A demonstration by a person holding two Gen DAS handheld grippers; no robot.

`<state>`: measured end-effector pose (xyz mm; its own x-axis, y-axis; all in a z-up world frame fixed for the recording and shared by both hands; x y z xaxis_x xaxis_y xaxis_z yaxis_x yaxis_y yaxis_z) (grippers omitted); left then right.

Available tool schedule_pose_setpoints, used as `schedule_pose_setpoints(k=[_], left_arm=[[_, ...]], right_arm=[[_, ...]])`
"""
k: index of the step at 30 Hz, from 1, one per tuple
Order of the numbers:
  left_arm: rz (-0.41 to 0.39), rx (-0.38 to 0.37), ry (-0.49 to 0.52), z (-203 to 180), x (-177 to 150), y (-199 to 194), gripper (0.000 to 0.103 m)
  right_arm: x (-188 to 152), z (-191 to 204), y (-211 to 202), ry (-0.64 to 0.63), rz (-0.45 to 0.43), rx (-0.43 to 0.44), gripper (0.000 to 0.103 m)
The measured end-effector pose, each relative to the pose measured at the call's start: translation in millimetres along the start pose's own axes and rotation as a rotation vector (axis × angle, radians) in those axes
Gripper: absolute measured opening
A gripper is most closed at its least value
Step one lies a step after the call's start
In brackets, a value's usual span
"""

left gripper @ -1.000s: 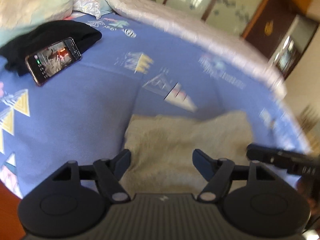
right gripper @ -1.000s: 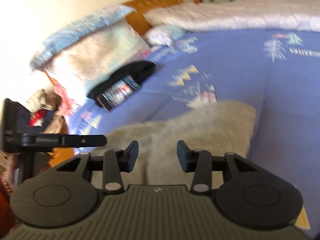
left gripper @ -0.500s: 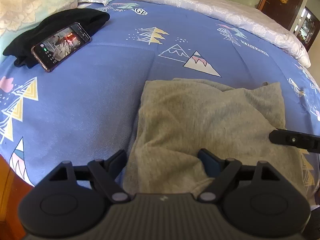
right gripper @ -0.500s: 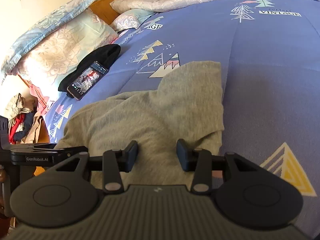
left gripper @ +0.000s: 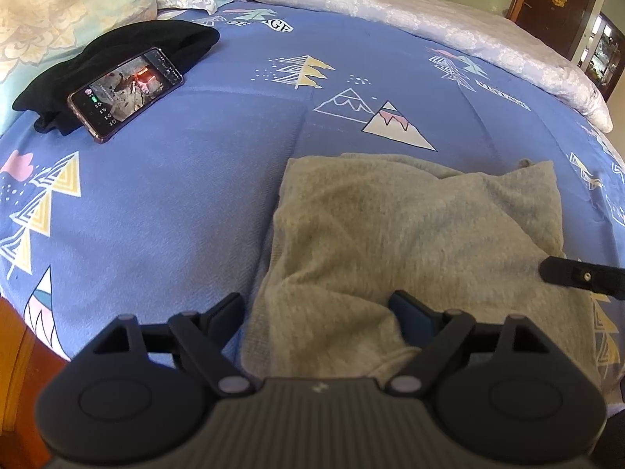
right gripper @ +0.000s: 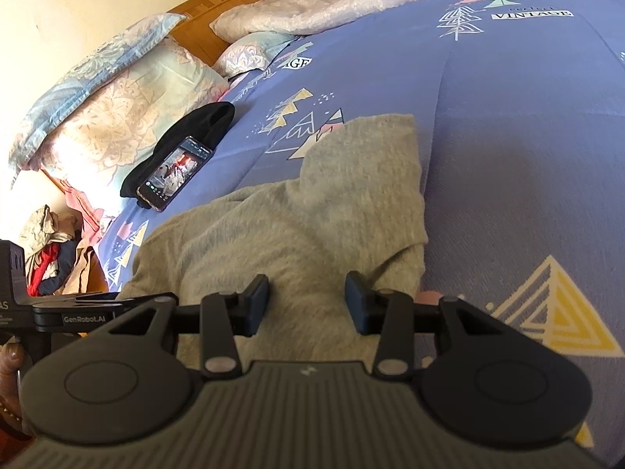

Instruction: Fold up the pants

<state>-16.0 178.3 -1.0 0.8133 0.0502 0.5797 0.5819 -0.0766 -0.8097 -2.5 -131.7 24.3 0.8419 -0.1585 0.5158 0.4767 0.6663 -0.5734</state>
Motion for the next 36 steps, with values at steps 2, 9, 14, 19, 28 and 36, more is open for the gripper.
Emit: schedule_pose_setpoints(k=[2,9,14,19,28,36], left_arm=[[-0.001,-0.004,-0.007,2,-1,1,0.087],[-0.001,-0.015,-0.034,5,-2,2,0.090],[0.001,-0.038,-0.062,9,-3,2,0.091],[0.010,-0.065,-0.096,15,-4,4,0.093],[0.016,-0.073,-0.084,14,-4,0,0.093],[-0.039,-0.166,-0.156,32,9,-12,0.100]], right_arm=[[-1,-2,-1,0.009,-0.005,0.007,0.046],[-1,-6,-2,0.036,-0.016,0.022,0.046],[0,-2,-9,0.030,-0.024,0.010,0.047],[-11,38,-26,-0.108,-0.011,0.134,0.048],[-49,75,17,-0.266,0.236,0.201,0.036],[-2,26,-50,-0.020,-0.010,0.260,0.073]])
Point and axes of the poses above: each gripper's, at about its wrist camera, not at the fingertips, and y roughly the way its jaws point, z to its left, x to its top, the point moved 6 cm from there along y, roughly the way its jaws point, and after that the axes turned 6 degrees about y, right-handed, at the moved point
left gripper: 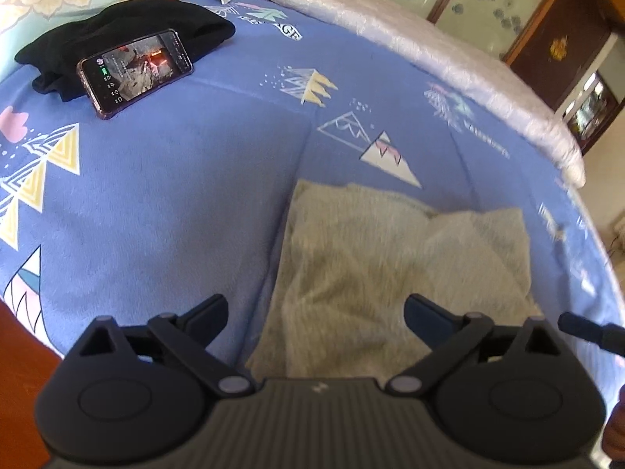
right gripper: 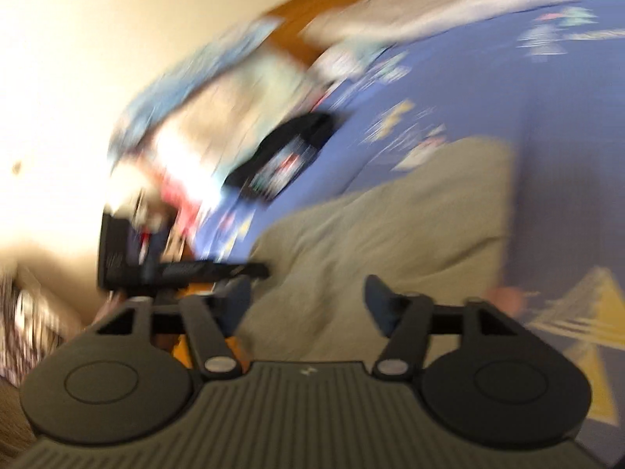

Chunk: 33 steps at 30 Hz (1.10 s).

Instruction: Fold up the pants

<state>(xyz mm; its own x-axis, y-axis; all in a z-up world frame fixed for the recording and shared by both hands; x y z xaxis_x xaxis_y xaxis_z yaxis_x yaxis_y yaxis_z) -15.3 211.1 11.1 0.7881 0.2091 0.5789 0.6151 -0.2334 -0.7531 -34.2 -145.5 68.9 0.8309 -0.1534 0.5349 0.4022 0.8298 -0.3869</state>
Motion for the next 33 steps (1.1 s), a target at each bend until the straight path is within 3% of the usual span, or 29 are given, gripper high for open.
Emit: schedule_pose_setpoints(k=[3,7,10,12,13,14,15,16,19,21,25,29,31,33], left_arm=[[0.007,-0.042,-0.013,0,2,6,0.100],[0.046,-0.104,-0.040,-6,-4,22,0.101],[0.040,-0.060,0.008,-17,-8,30,0.100],[0.033,0.007,0.049,-25,-10,32,0.090],[0.029,0.042,0.068,-28,-11,32,0.079],[0.026,0.072,0.088,-31,-11,31,0.068],[0.024,0.085,0.089,-34,-11,29,0.064],[0.021,0.102,0.081,-38,-10,27,0.057],[-0.024,0.172,0.145,-65,-3,23,0.041],[-0.049,0.132,0.161,-88,5,23,0.037],[-0.077,-0.078,0.122,-134,25,34,0.035],[-0.082,-0.178,0.213,-199,32,59,0.035],[-0.042,-0.183,0.263,-227,26,79,0.036],[-0.009,-0.140,0.322,-247,17,98,0.039]], right_arm=[[1,-32,-16,0.130,-0.058,-0.059,0.081],[-10,-61,-14,0.263,-0.051,-0.097,0.082],[-13,-66,4,0.269,-0.004,-0.123,0.082],[-14,-65,20,0.260,0.040,-0.120,0.082],[-14,-61,28,0.238,0.045,-0.122,0.076],[-12,-56,32,0.210,0.058,-0.131,0.057],[-9,-50,36,0.174,0.068,-0.162,0.052],[-7,-44,34,0.138,0.062,-0.183,0.041],[1,-21,20,-0.022,-0.001,-0.211,0.032],[8,-4,5,-0.157,-0.068,-0.259,0.031],[32,-2,-56,-0.284,-0.271,-0.380,0.031],[44,-40,-125,-0.201,-0.386,-0.477,0.031],[37,-66,-149,-0.132,-0.403,-0.533,0.031],[25,-93,-163,-0.026,-0.389,-0.561,0.031]])
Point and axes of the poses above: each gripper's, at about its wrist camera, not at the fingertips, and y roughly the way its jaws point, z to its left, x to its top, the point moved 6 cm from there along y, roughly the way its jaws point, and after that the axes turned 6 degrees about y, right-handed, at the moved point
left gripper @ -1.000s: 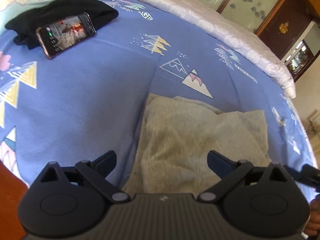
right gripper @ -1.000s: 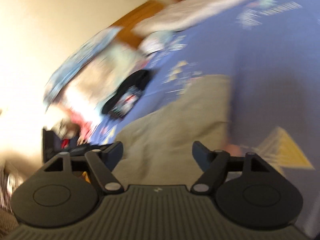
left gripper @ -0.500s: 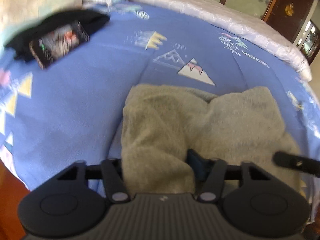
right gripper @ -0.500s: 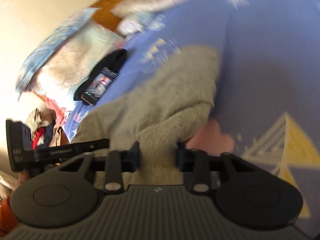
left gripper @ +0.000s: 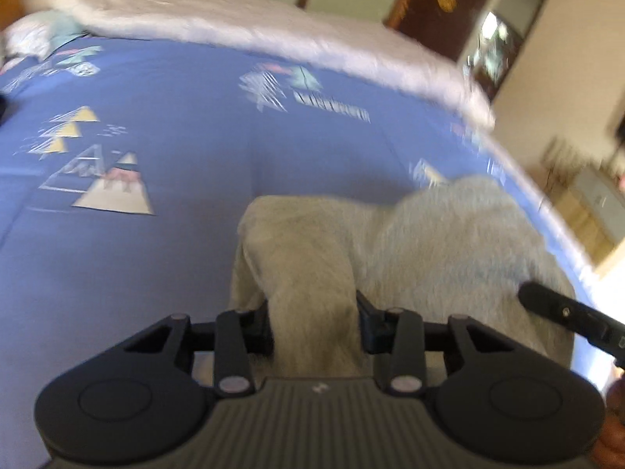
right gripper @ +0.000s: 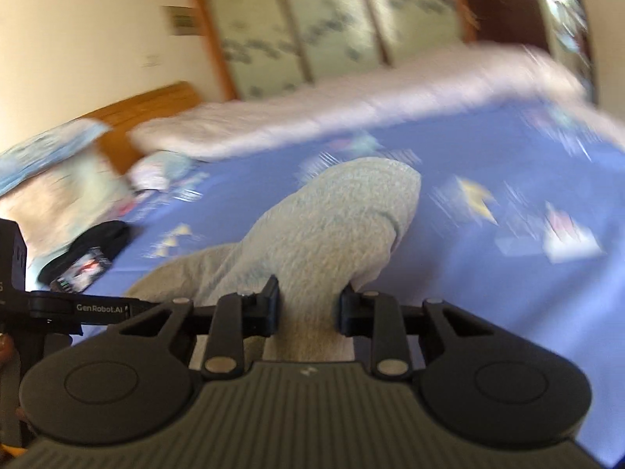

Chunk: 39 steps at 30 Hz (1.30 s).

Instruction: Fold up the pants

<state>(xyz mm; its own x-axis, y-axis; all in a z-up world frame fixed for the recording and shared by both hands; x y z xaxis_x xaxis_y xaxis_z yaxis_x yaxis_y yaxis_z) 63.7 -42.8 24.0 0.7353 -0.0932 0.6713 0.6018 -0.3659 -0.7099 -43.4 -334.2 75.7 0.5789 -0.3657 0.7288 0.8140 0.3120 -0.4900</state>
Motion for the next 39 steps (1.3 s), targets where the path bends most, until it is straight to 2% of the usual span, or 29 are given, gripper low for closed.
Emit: schedule_pose_setpoints(k=[1,2,3,5,7,9,11,13,21,24,29,33,39], left_arm=[[0.025,0.047,0.041,-7,-3,11,0.049],[0.060,0.101,0.085,-12,-8,21,0.064],[0.086,0.138,0.111,-16,-13,29,0.069],[0.103,0.171,0.136,-16,-19,35,0.076],[0.113,0.174,0.132,-15,-20,34,0.080],[0.130,0.172,0.109,-9,-21,35,0.085],[0.133,0.179,0.101,-5,-22,38,0.094],[0.126,0.191,0.103,-3,-25,42,0.097],[0.110,0.198,0.124,-3,-27,41,0.098],[0.104,0.197,0.127,-3,-28,41,0.099],[0.097,0.195,0.130,-2,-28,41,0.102],[0.096,0.194,0.135,-1,-28,42,0.102],[0.099,0.191,0.136,0,-28,42,0.103]], right_arm=[[-8,-16,3,0.052,0.033,-0.015,0.033],[-17,-31,8,0.108,0.073,-0.033,0.036],[-27,-45,14,0.168,0.112,-0.049,0.041],[-44,-70,20,0.319,0.153,-0.049,0.063],[-51,-84,22,0.477,0.151,0.017,0.065],[-49,-90,22,0.509,0.157,0.049,0.066],[-49,-86,25,0.487,0.163,0.060,0.069],[-51,-84,27,0.479,0.149,0.073,0.070],[-58,-65,34,0.404,0.086,0.072,0.070],[-61,-60,32,0.387,0.077,0.069,0.076],[-64,-50,34,0.332,0.086,0.074,0.091],[-67,-43,36,0.286,0.085,0.053,0.093],[-67,-44,38,0.292,0.088,0.038,0.093]])
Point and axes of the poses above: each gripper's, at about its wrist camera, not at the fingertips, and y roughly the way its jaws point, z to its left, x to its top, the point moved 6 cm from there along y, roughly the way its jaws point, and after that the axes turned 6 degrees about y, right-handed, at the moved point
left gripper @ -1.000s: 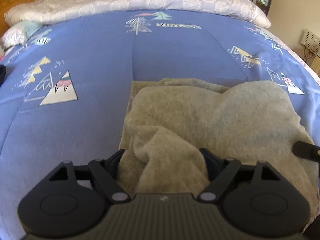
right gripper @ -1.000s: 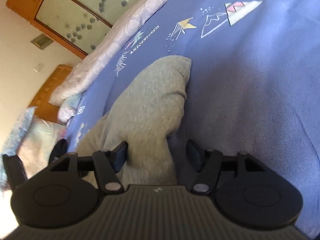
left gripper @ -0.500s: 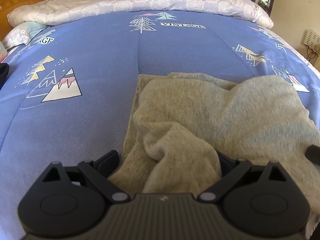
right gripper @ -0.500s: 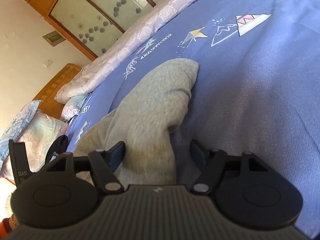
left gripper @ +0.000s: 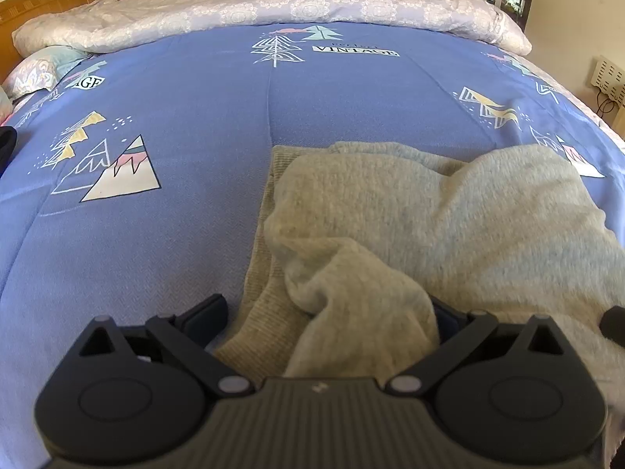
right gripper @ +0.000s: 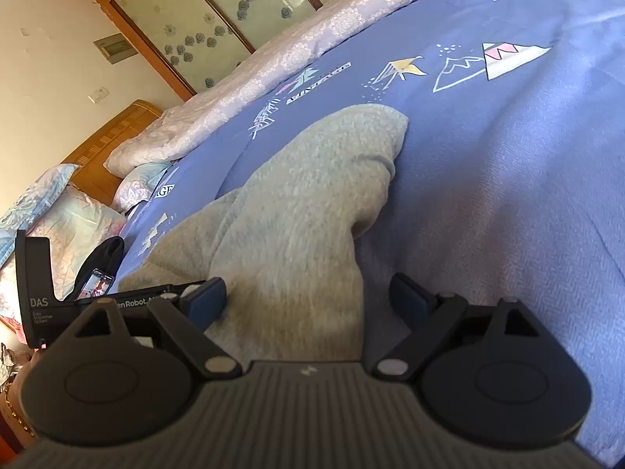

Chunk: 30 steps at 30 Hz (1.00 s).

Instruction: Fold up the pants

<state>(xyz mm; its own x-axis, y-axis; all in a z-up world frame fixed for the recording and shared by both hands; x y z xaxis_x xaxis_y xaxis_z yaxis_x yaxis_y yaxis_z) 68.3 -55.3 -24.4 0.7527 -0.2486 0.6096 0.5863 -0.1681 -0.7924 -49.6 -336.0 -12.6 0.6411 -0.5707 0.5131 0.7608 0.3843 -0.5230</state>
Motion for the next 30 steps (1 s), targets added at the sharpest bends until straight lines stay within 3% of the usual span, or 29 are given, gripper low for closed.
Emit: schedule_pose_setpoints(k=[22,30], left_arm=[[0.005,-0.005,0.002,0,1,1,0.103],[0.039,-0.087,0.016,9,5,4,0.103]], right_arm=[[-8,10,3,0.008,-0.004,0.008,0.099],[-5,5,-2,0.058,0.023,0.034,0.099]])
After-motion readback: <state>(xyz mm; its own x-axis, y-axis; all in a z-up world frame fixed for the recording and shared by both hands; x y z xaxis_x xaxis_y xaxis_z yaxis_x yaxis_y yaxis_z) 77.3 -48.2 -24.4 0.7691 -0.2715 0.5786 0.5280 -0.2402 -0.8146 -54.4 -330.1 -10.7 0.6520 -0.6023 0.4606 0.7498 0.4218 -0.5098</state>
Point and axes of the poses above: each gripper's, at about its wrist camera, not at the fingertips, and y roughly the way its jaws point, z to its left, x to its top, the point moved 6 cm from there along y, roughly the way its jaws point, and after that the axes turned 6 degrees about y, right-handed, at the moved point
